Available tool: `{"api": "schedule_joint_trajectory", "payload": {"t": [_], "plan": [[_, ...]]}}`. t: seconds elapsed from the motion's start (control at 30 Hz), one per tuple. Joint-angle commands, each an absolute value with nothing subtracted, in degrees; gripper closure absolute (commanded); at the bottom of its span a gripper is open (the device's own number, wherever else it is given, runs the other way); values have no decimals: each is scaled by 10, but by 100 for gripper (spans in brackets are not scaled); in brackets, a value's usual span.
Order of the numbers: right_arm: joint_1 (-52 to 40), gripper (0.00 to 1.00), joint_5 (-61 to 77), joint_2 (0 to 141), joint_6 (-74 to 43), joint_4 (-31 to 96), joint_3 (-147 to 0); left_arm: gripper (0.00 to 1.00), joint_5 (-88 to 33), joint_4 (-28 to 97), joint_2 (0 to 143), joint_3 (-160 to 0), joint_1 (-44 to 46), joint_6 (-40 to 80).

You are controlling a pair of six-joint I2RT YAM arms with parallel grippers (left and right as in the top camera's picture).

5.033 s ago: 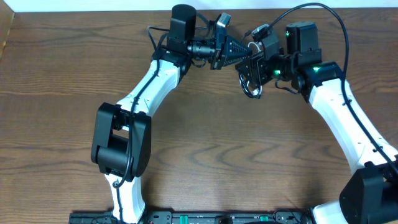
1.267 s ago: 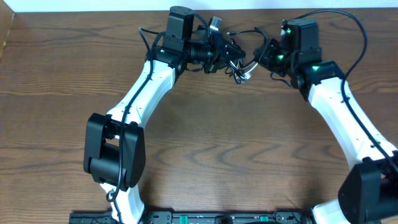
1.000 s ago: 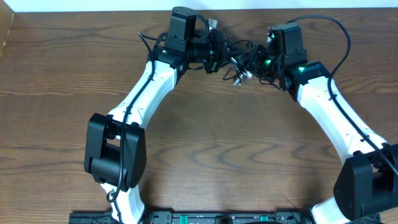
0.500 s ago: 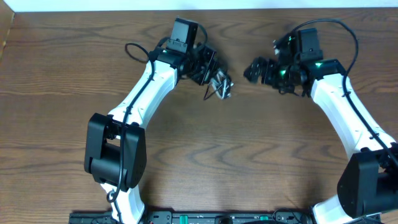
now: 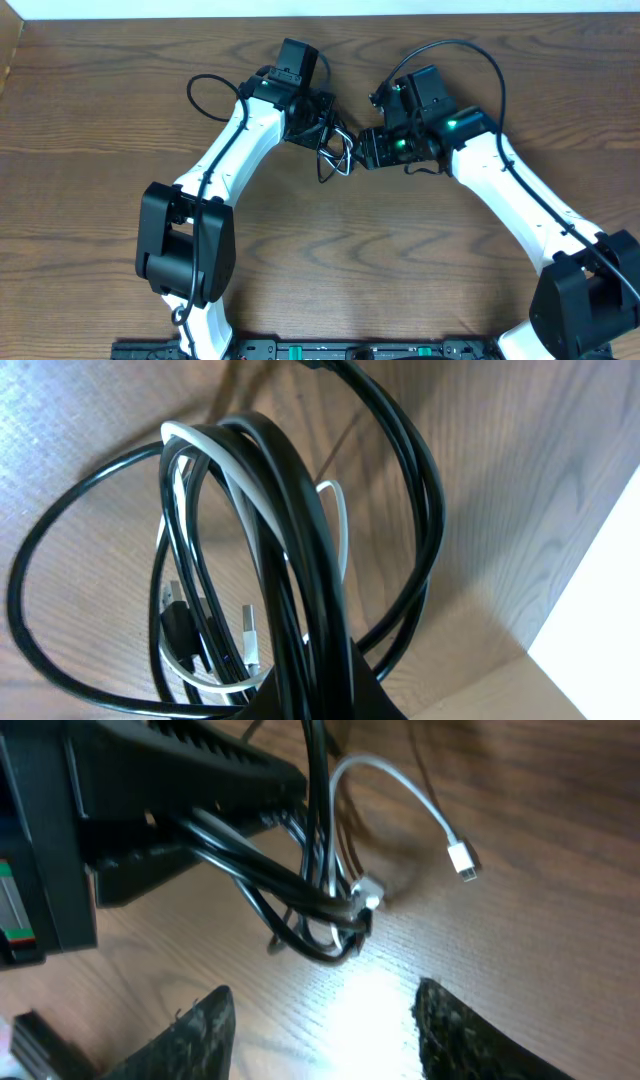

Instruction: Untangle cables

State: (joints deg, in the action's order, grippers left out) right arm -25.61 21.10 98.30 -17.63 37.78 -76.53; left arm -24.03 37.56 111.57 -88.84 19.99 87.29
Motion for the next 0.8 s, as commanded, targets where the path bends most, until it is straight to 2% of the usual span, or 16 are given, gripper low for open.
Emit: {"api": "schedule_joint_trajectory", "payload": {"t": [0.0,0.1,0.33,0.77], "plan": [[-277,51,182,986,-237,343,-747,93,-285,390,1112,-896,195,997],[-296,51,181,986,-240,306,-723,93,-330,389,1112,-896,194,1081],[-302,54,149,986,-256,247,-665,93,-356,383,1112,-896,194,1098],[-289,49,136,892,-231,328,-668,93,-323,383,1112,-896,193,1141]]}}
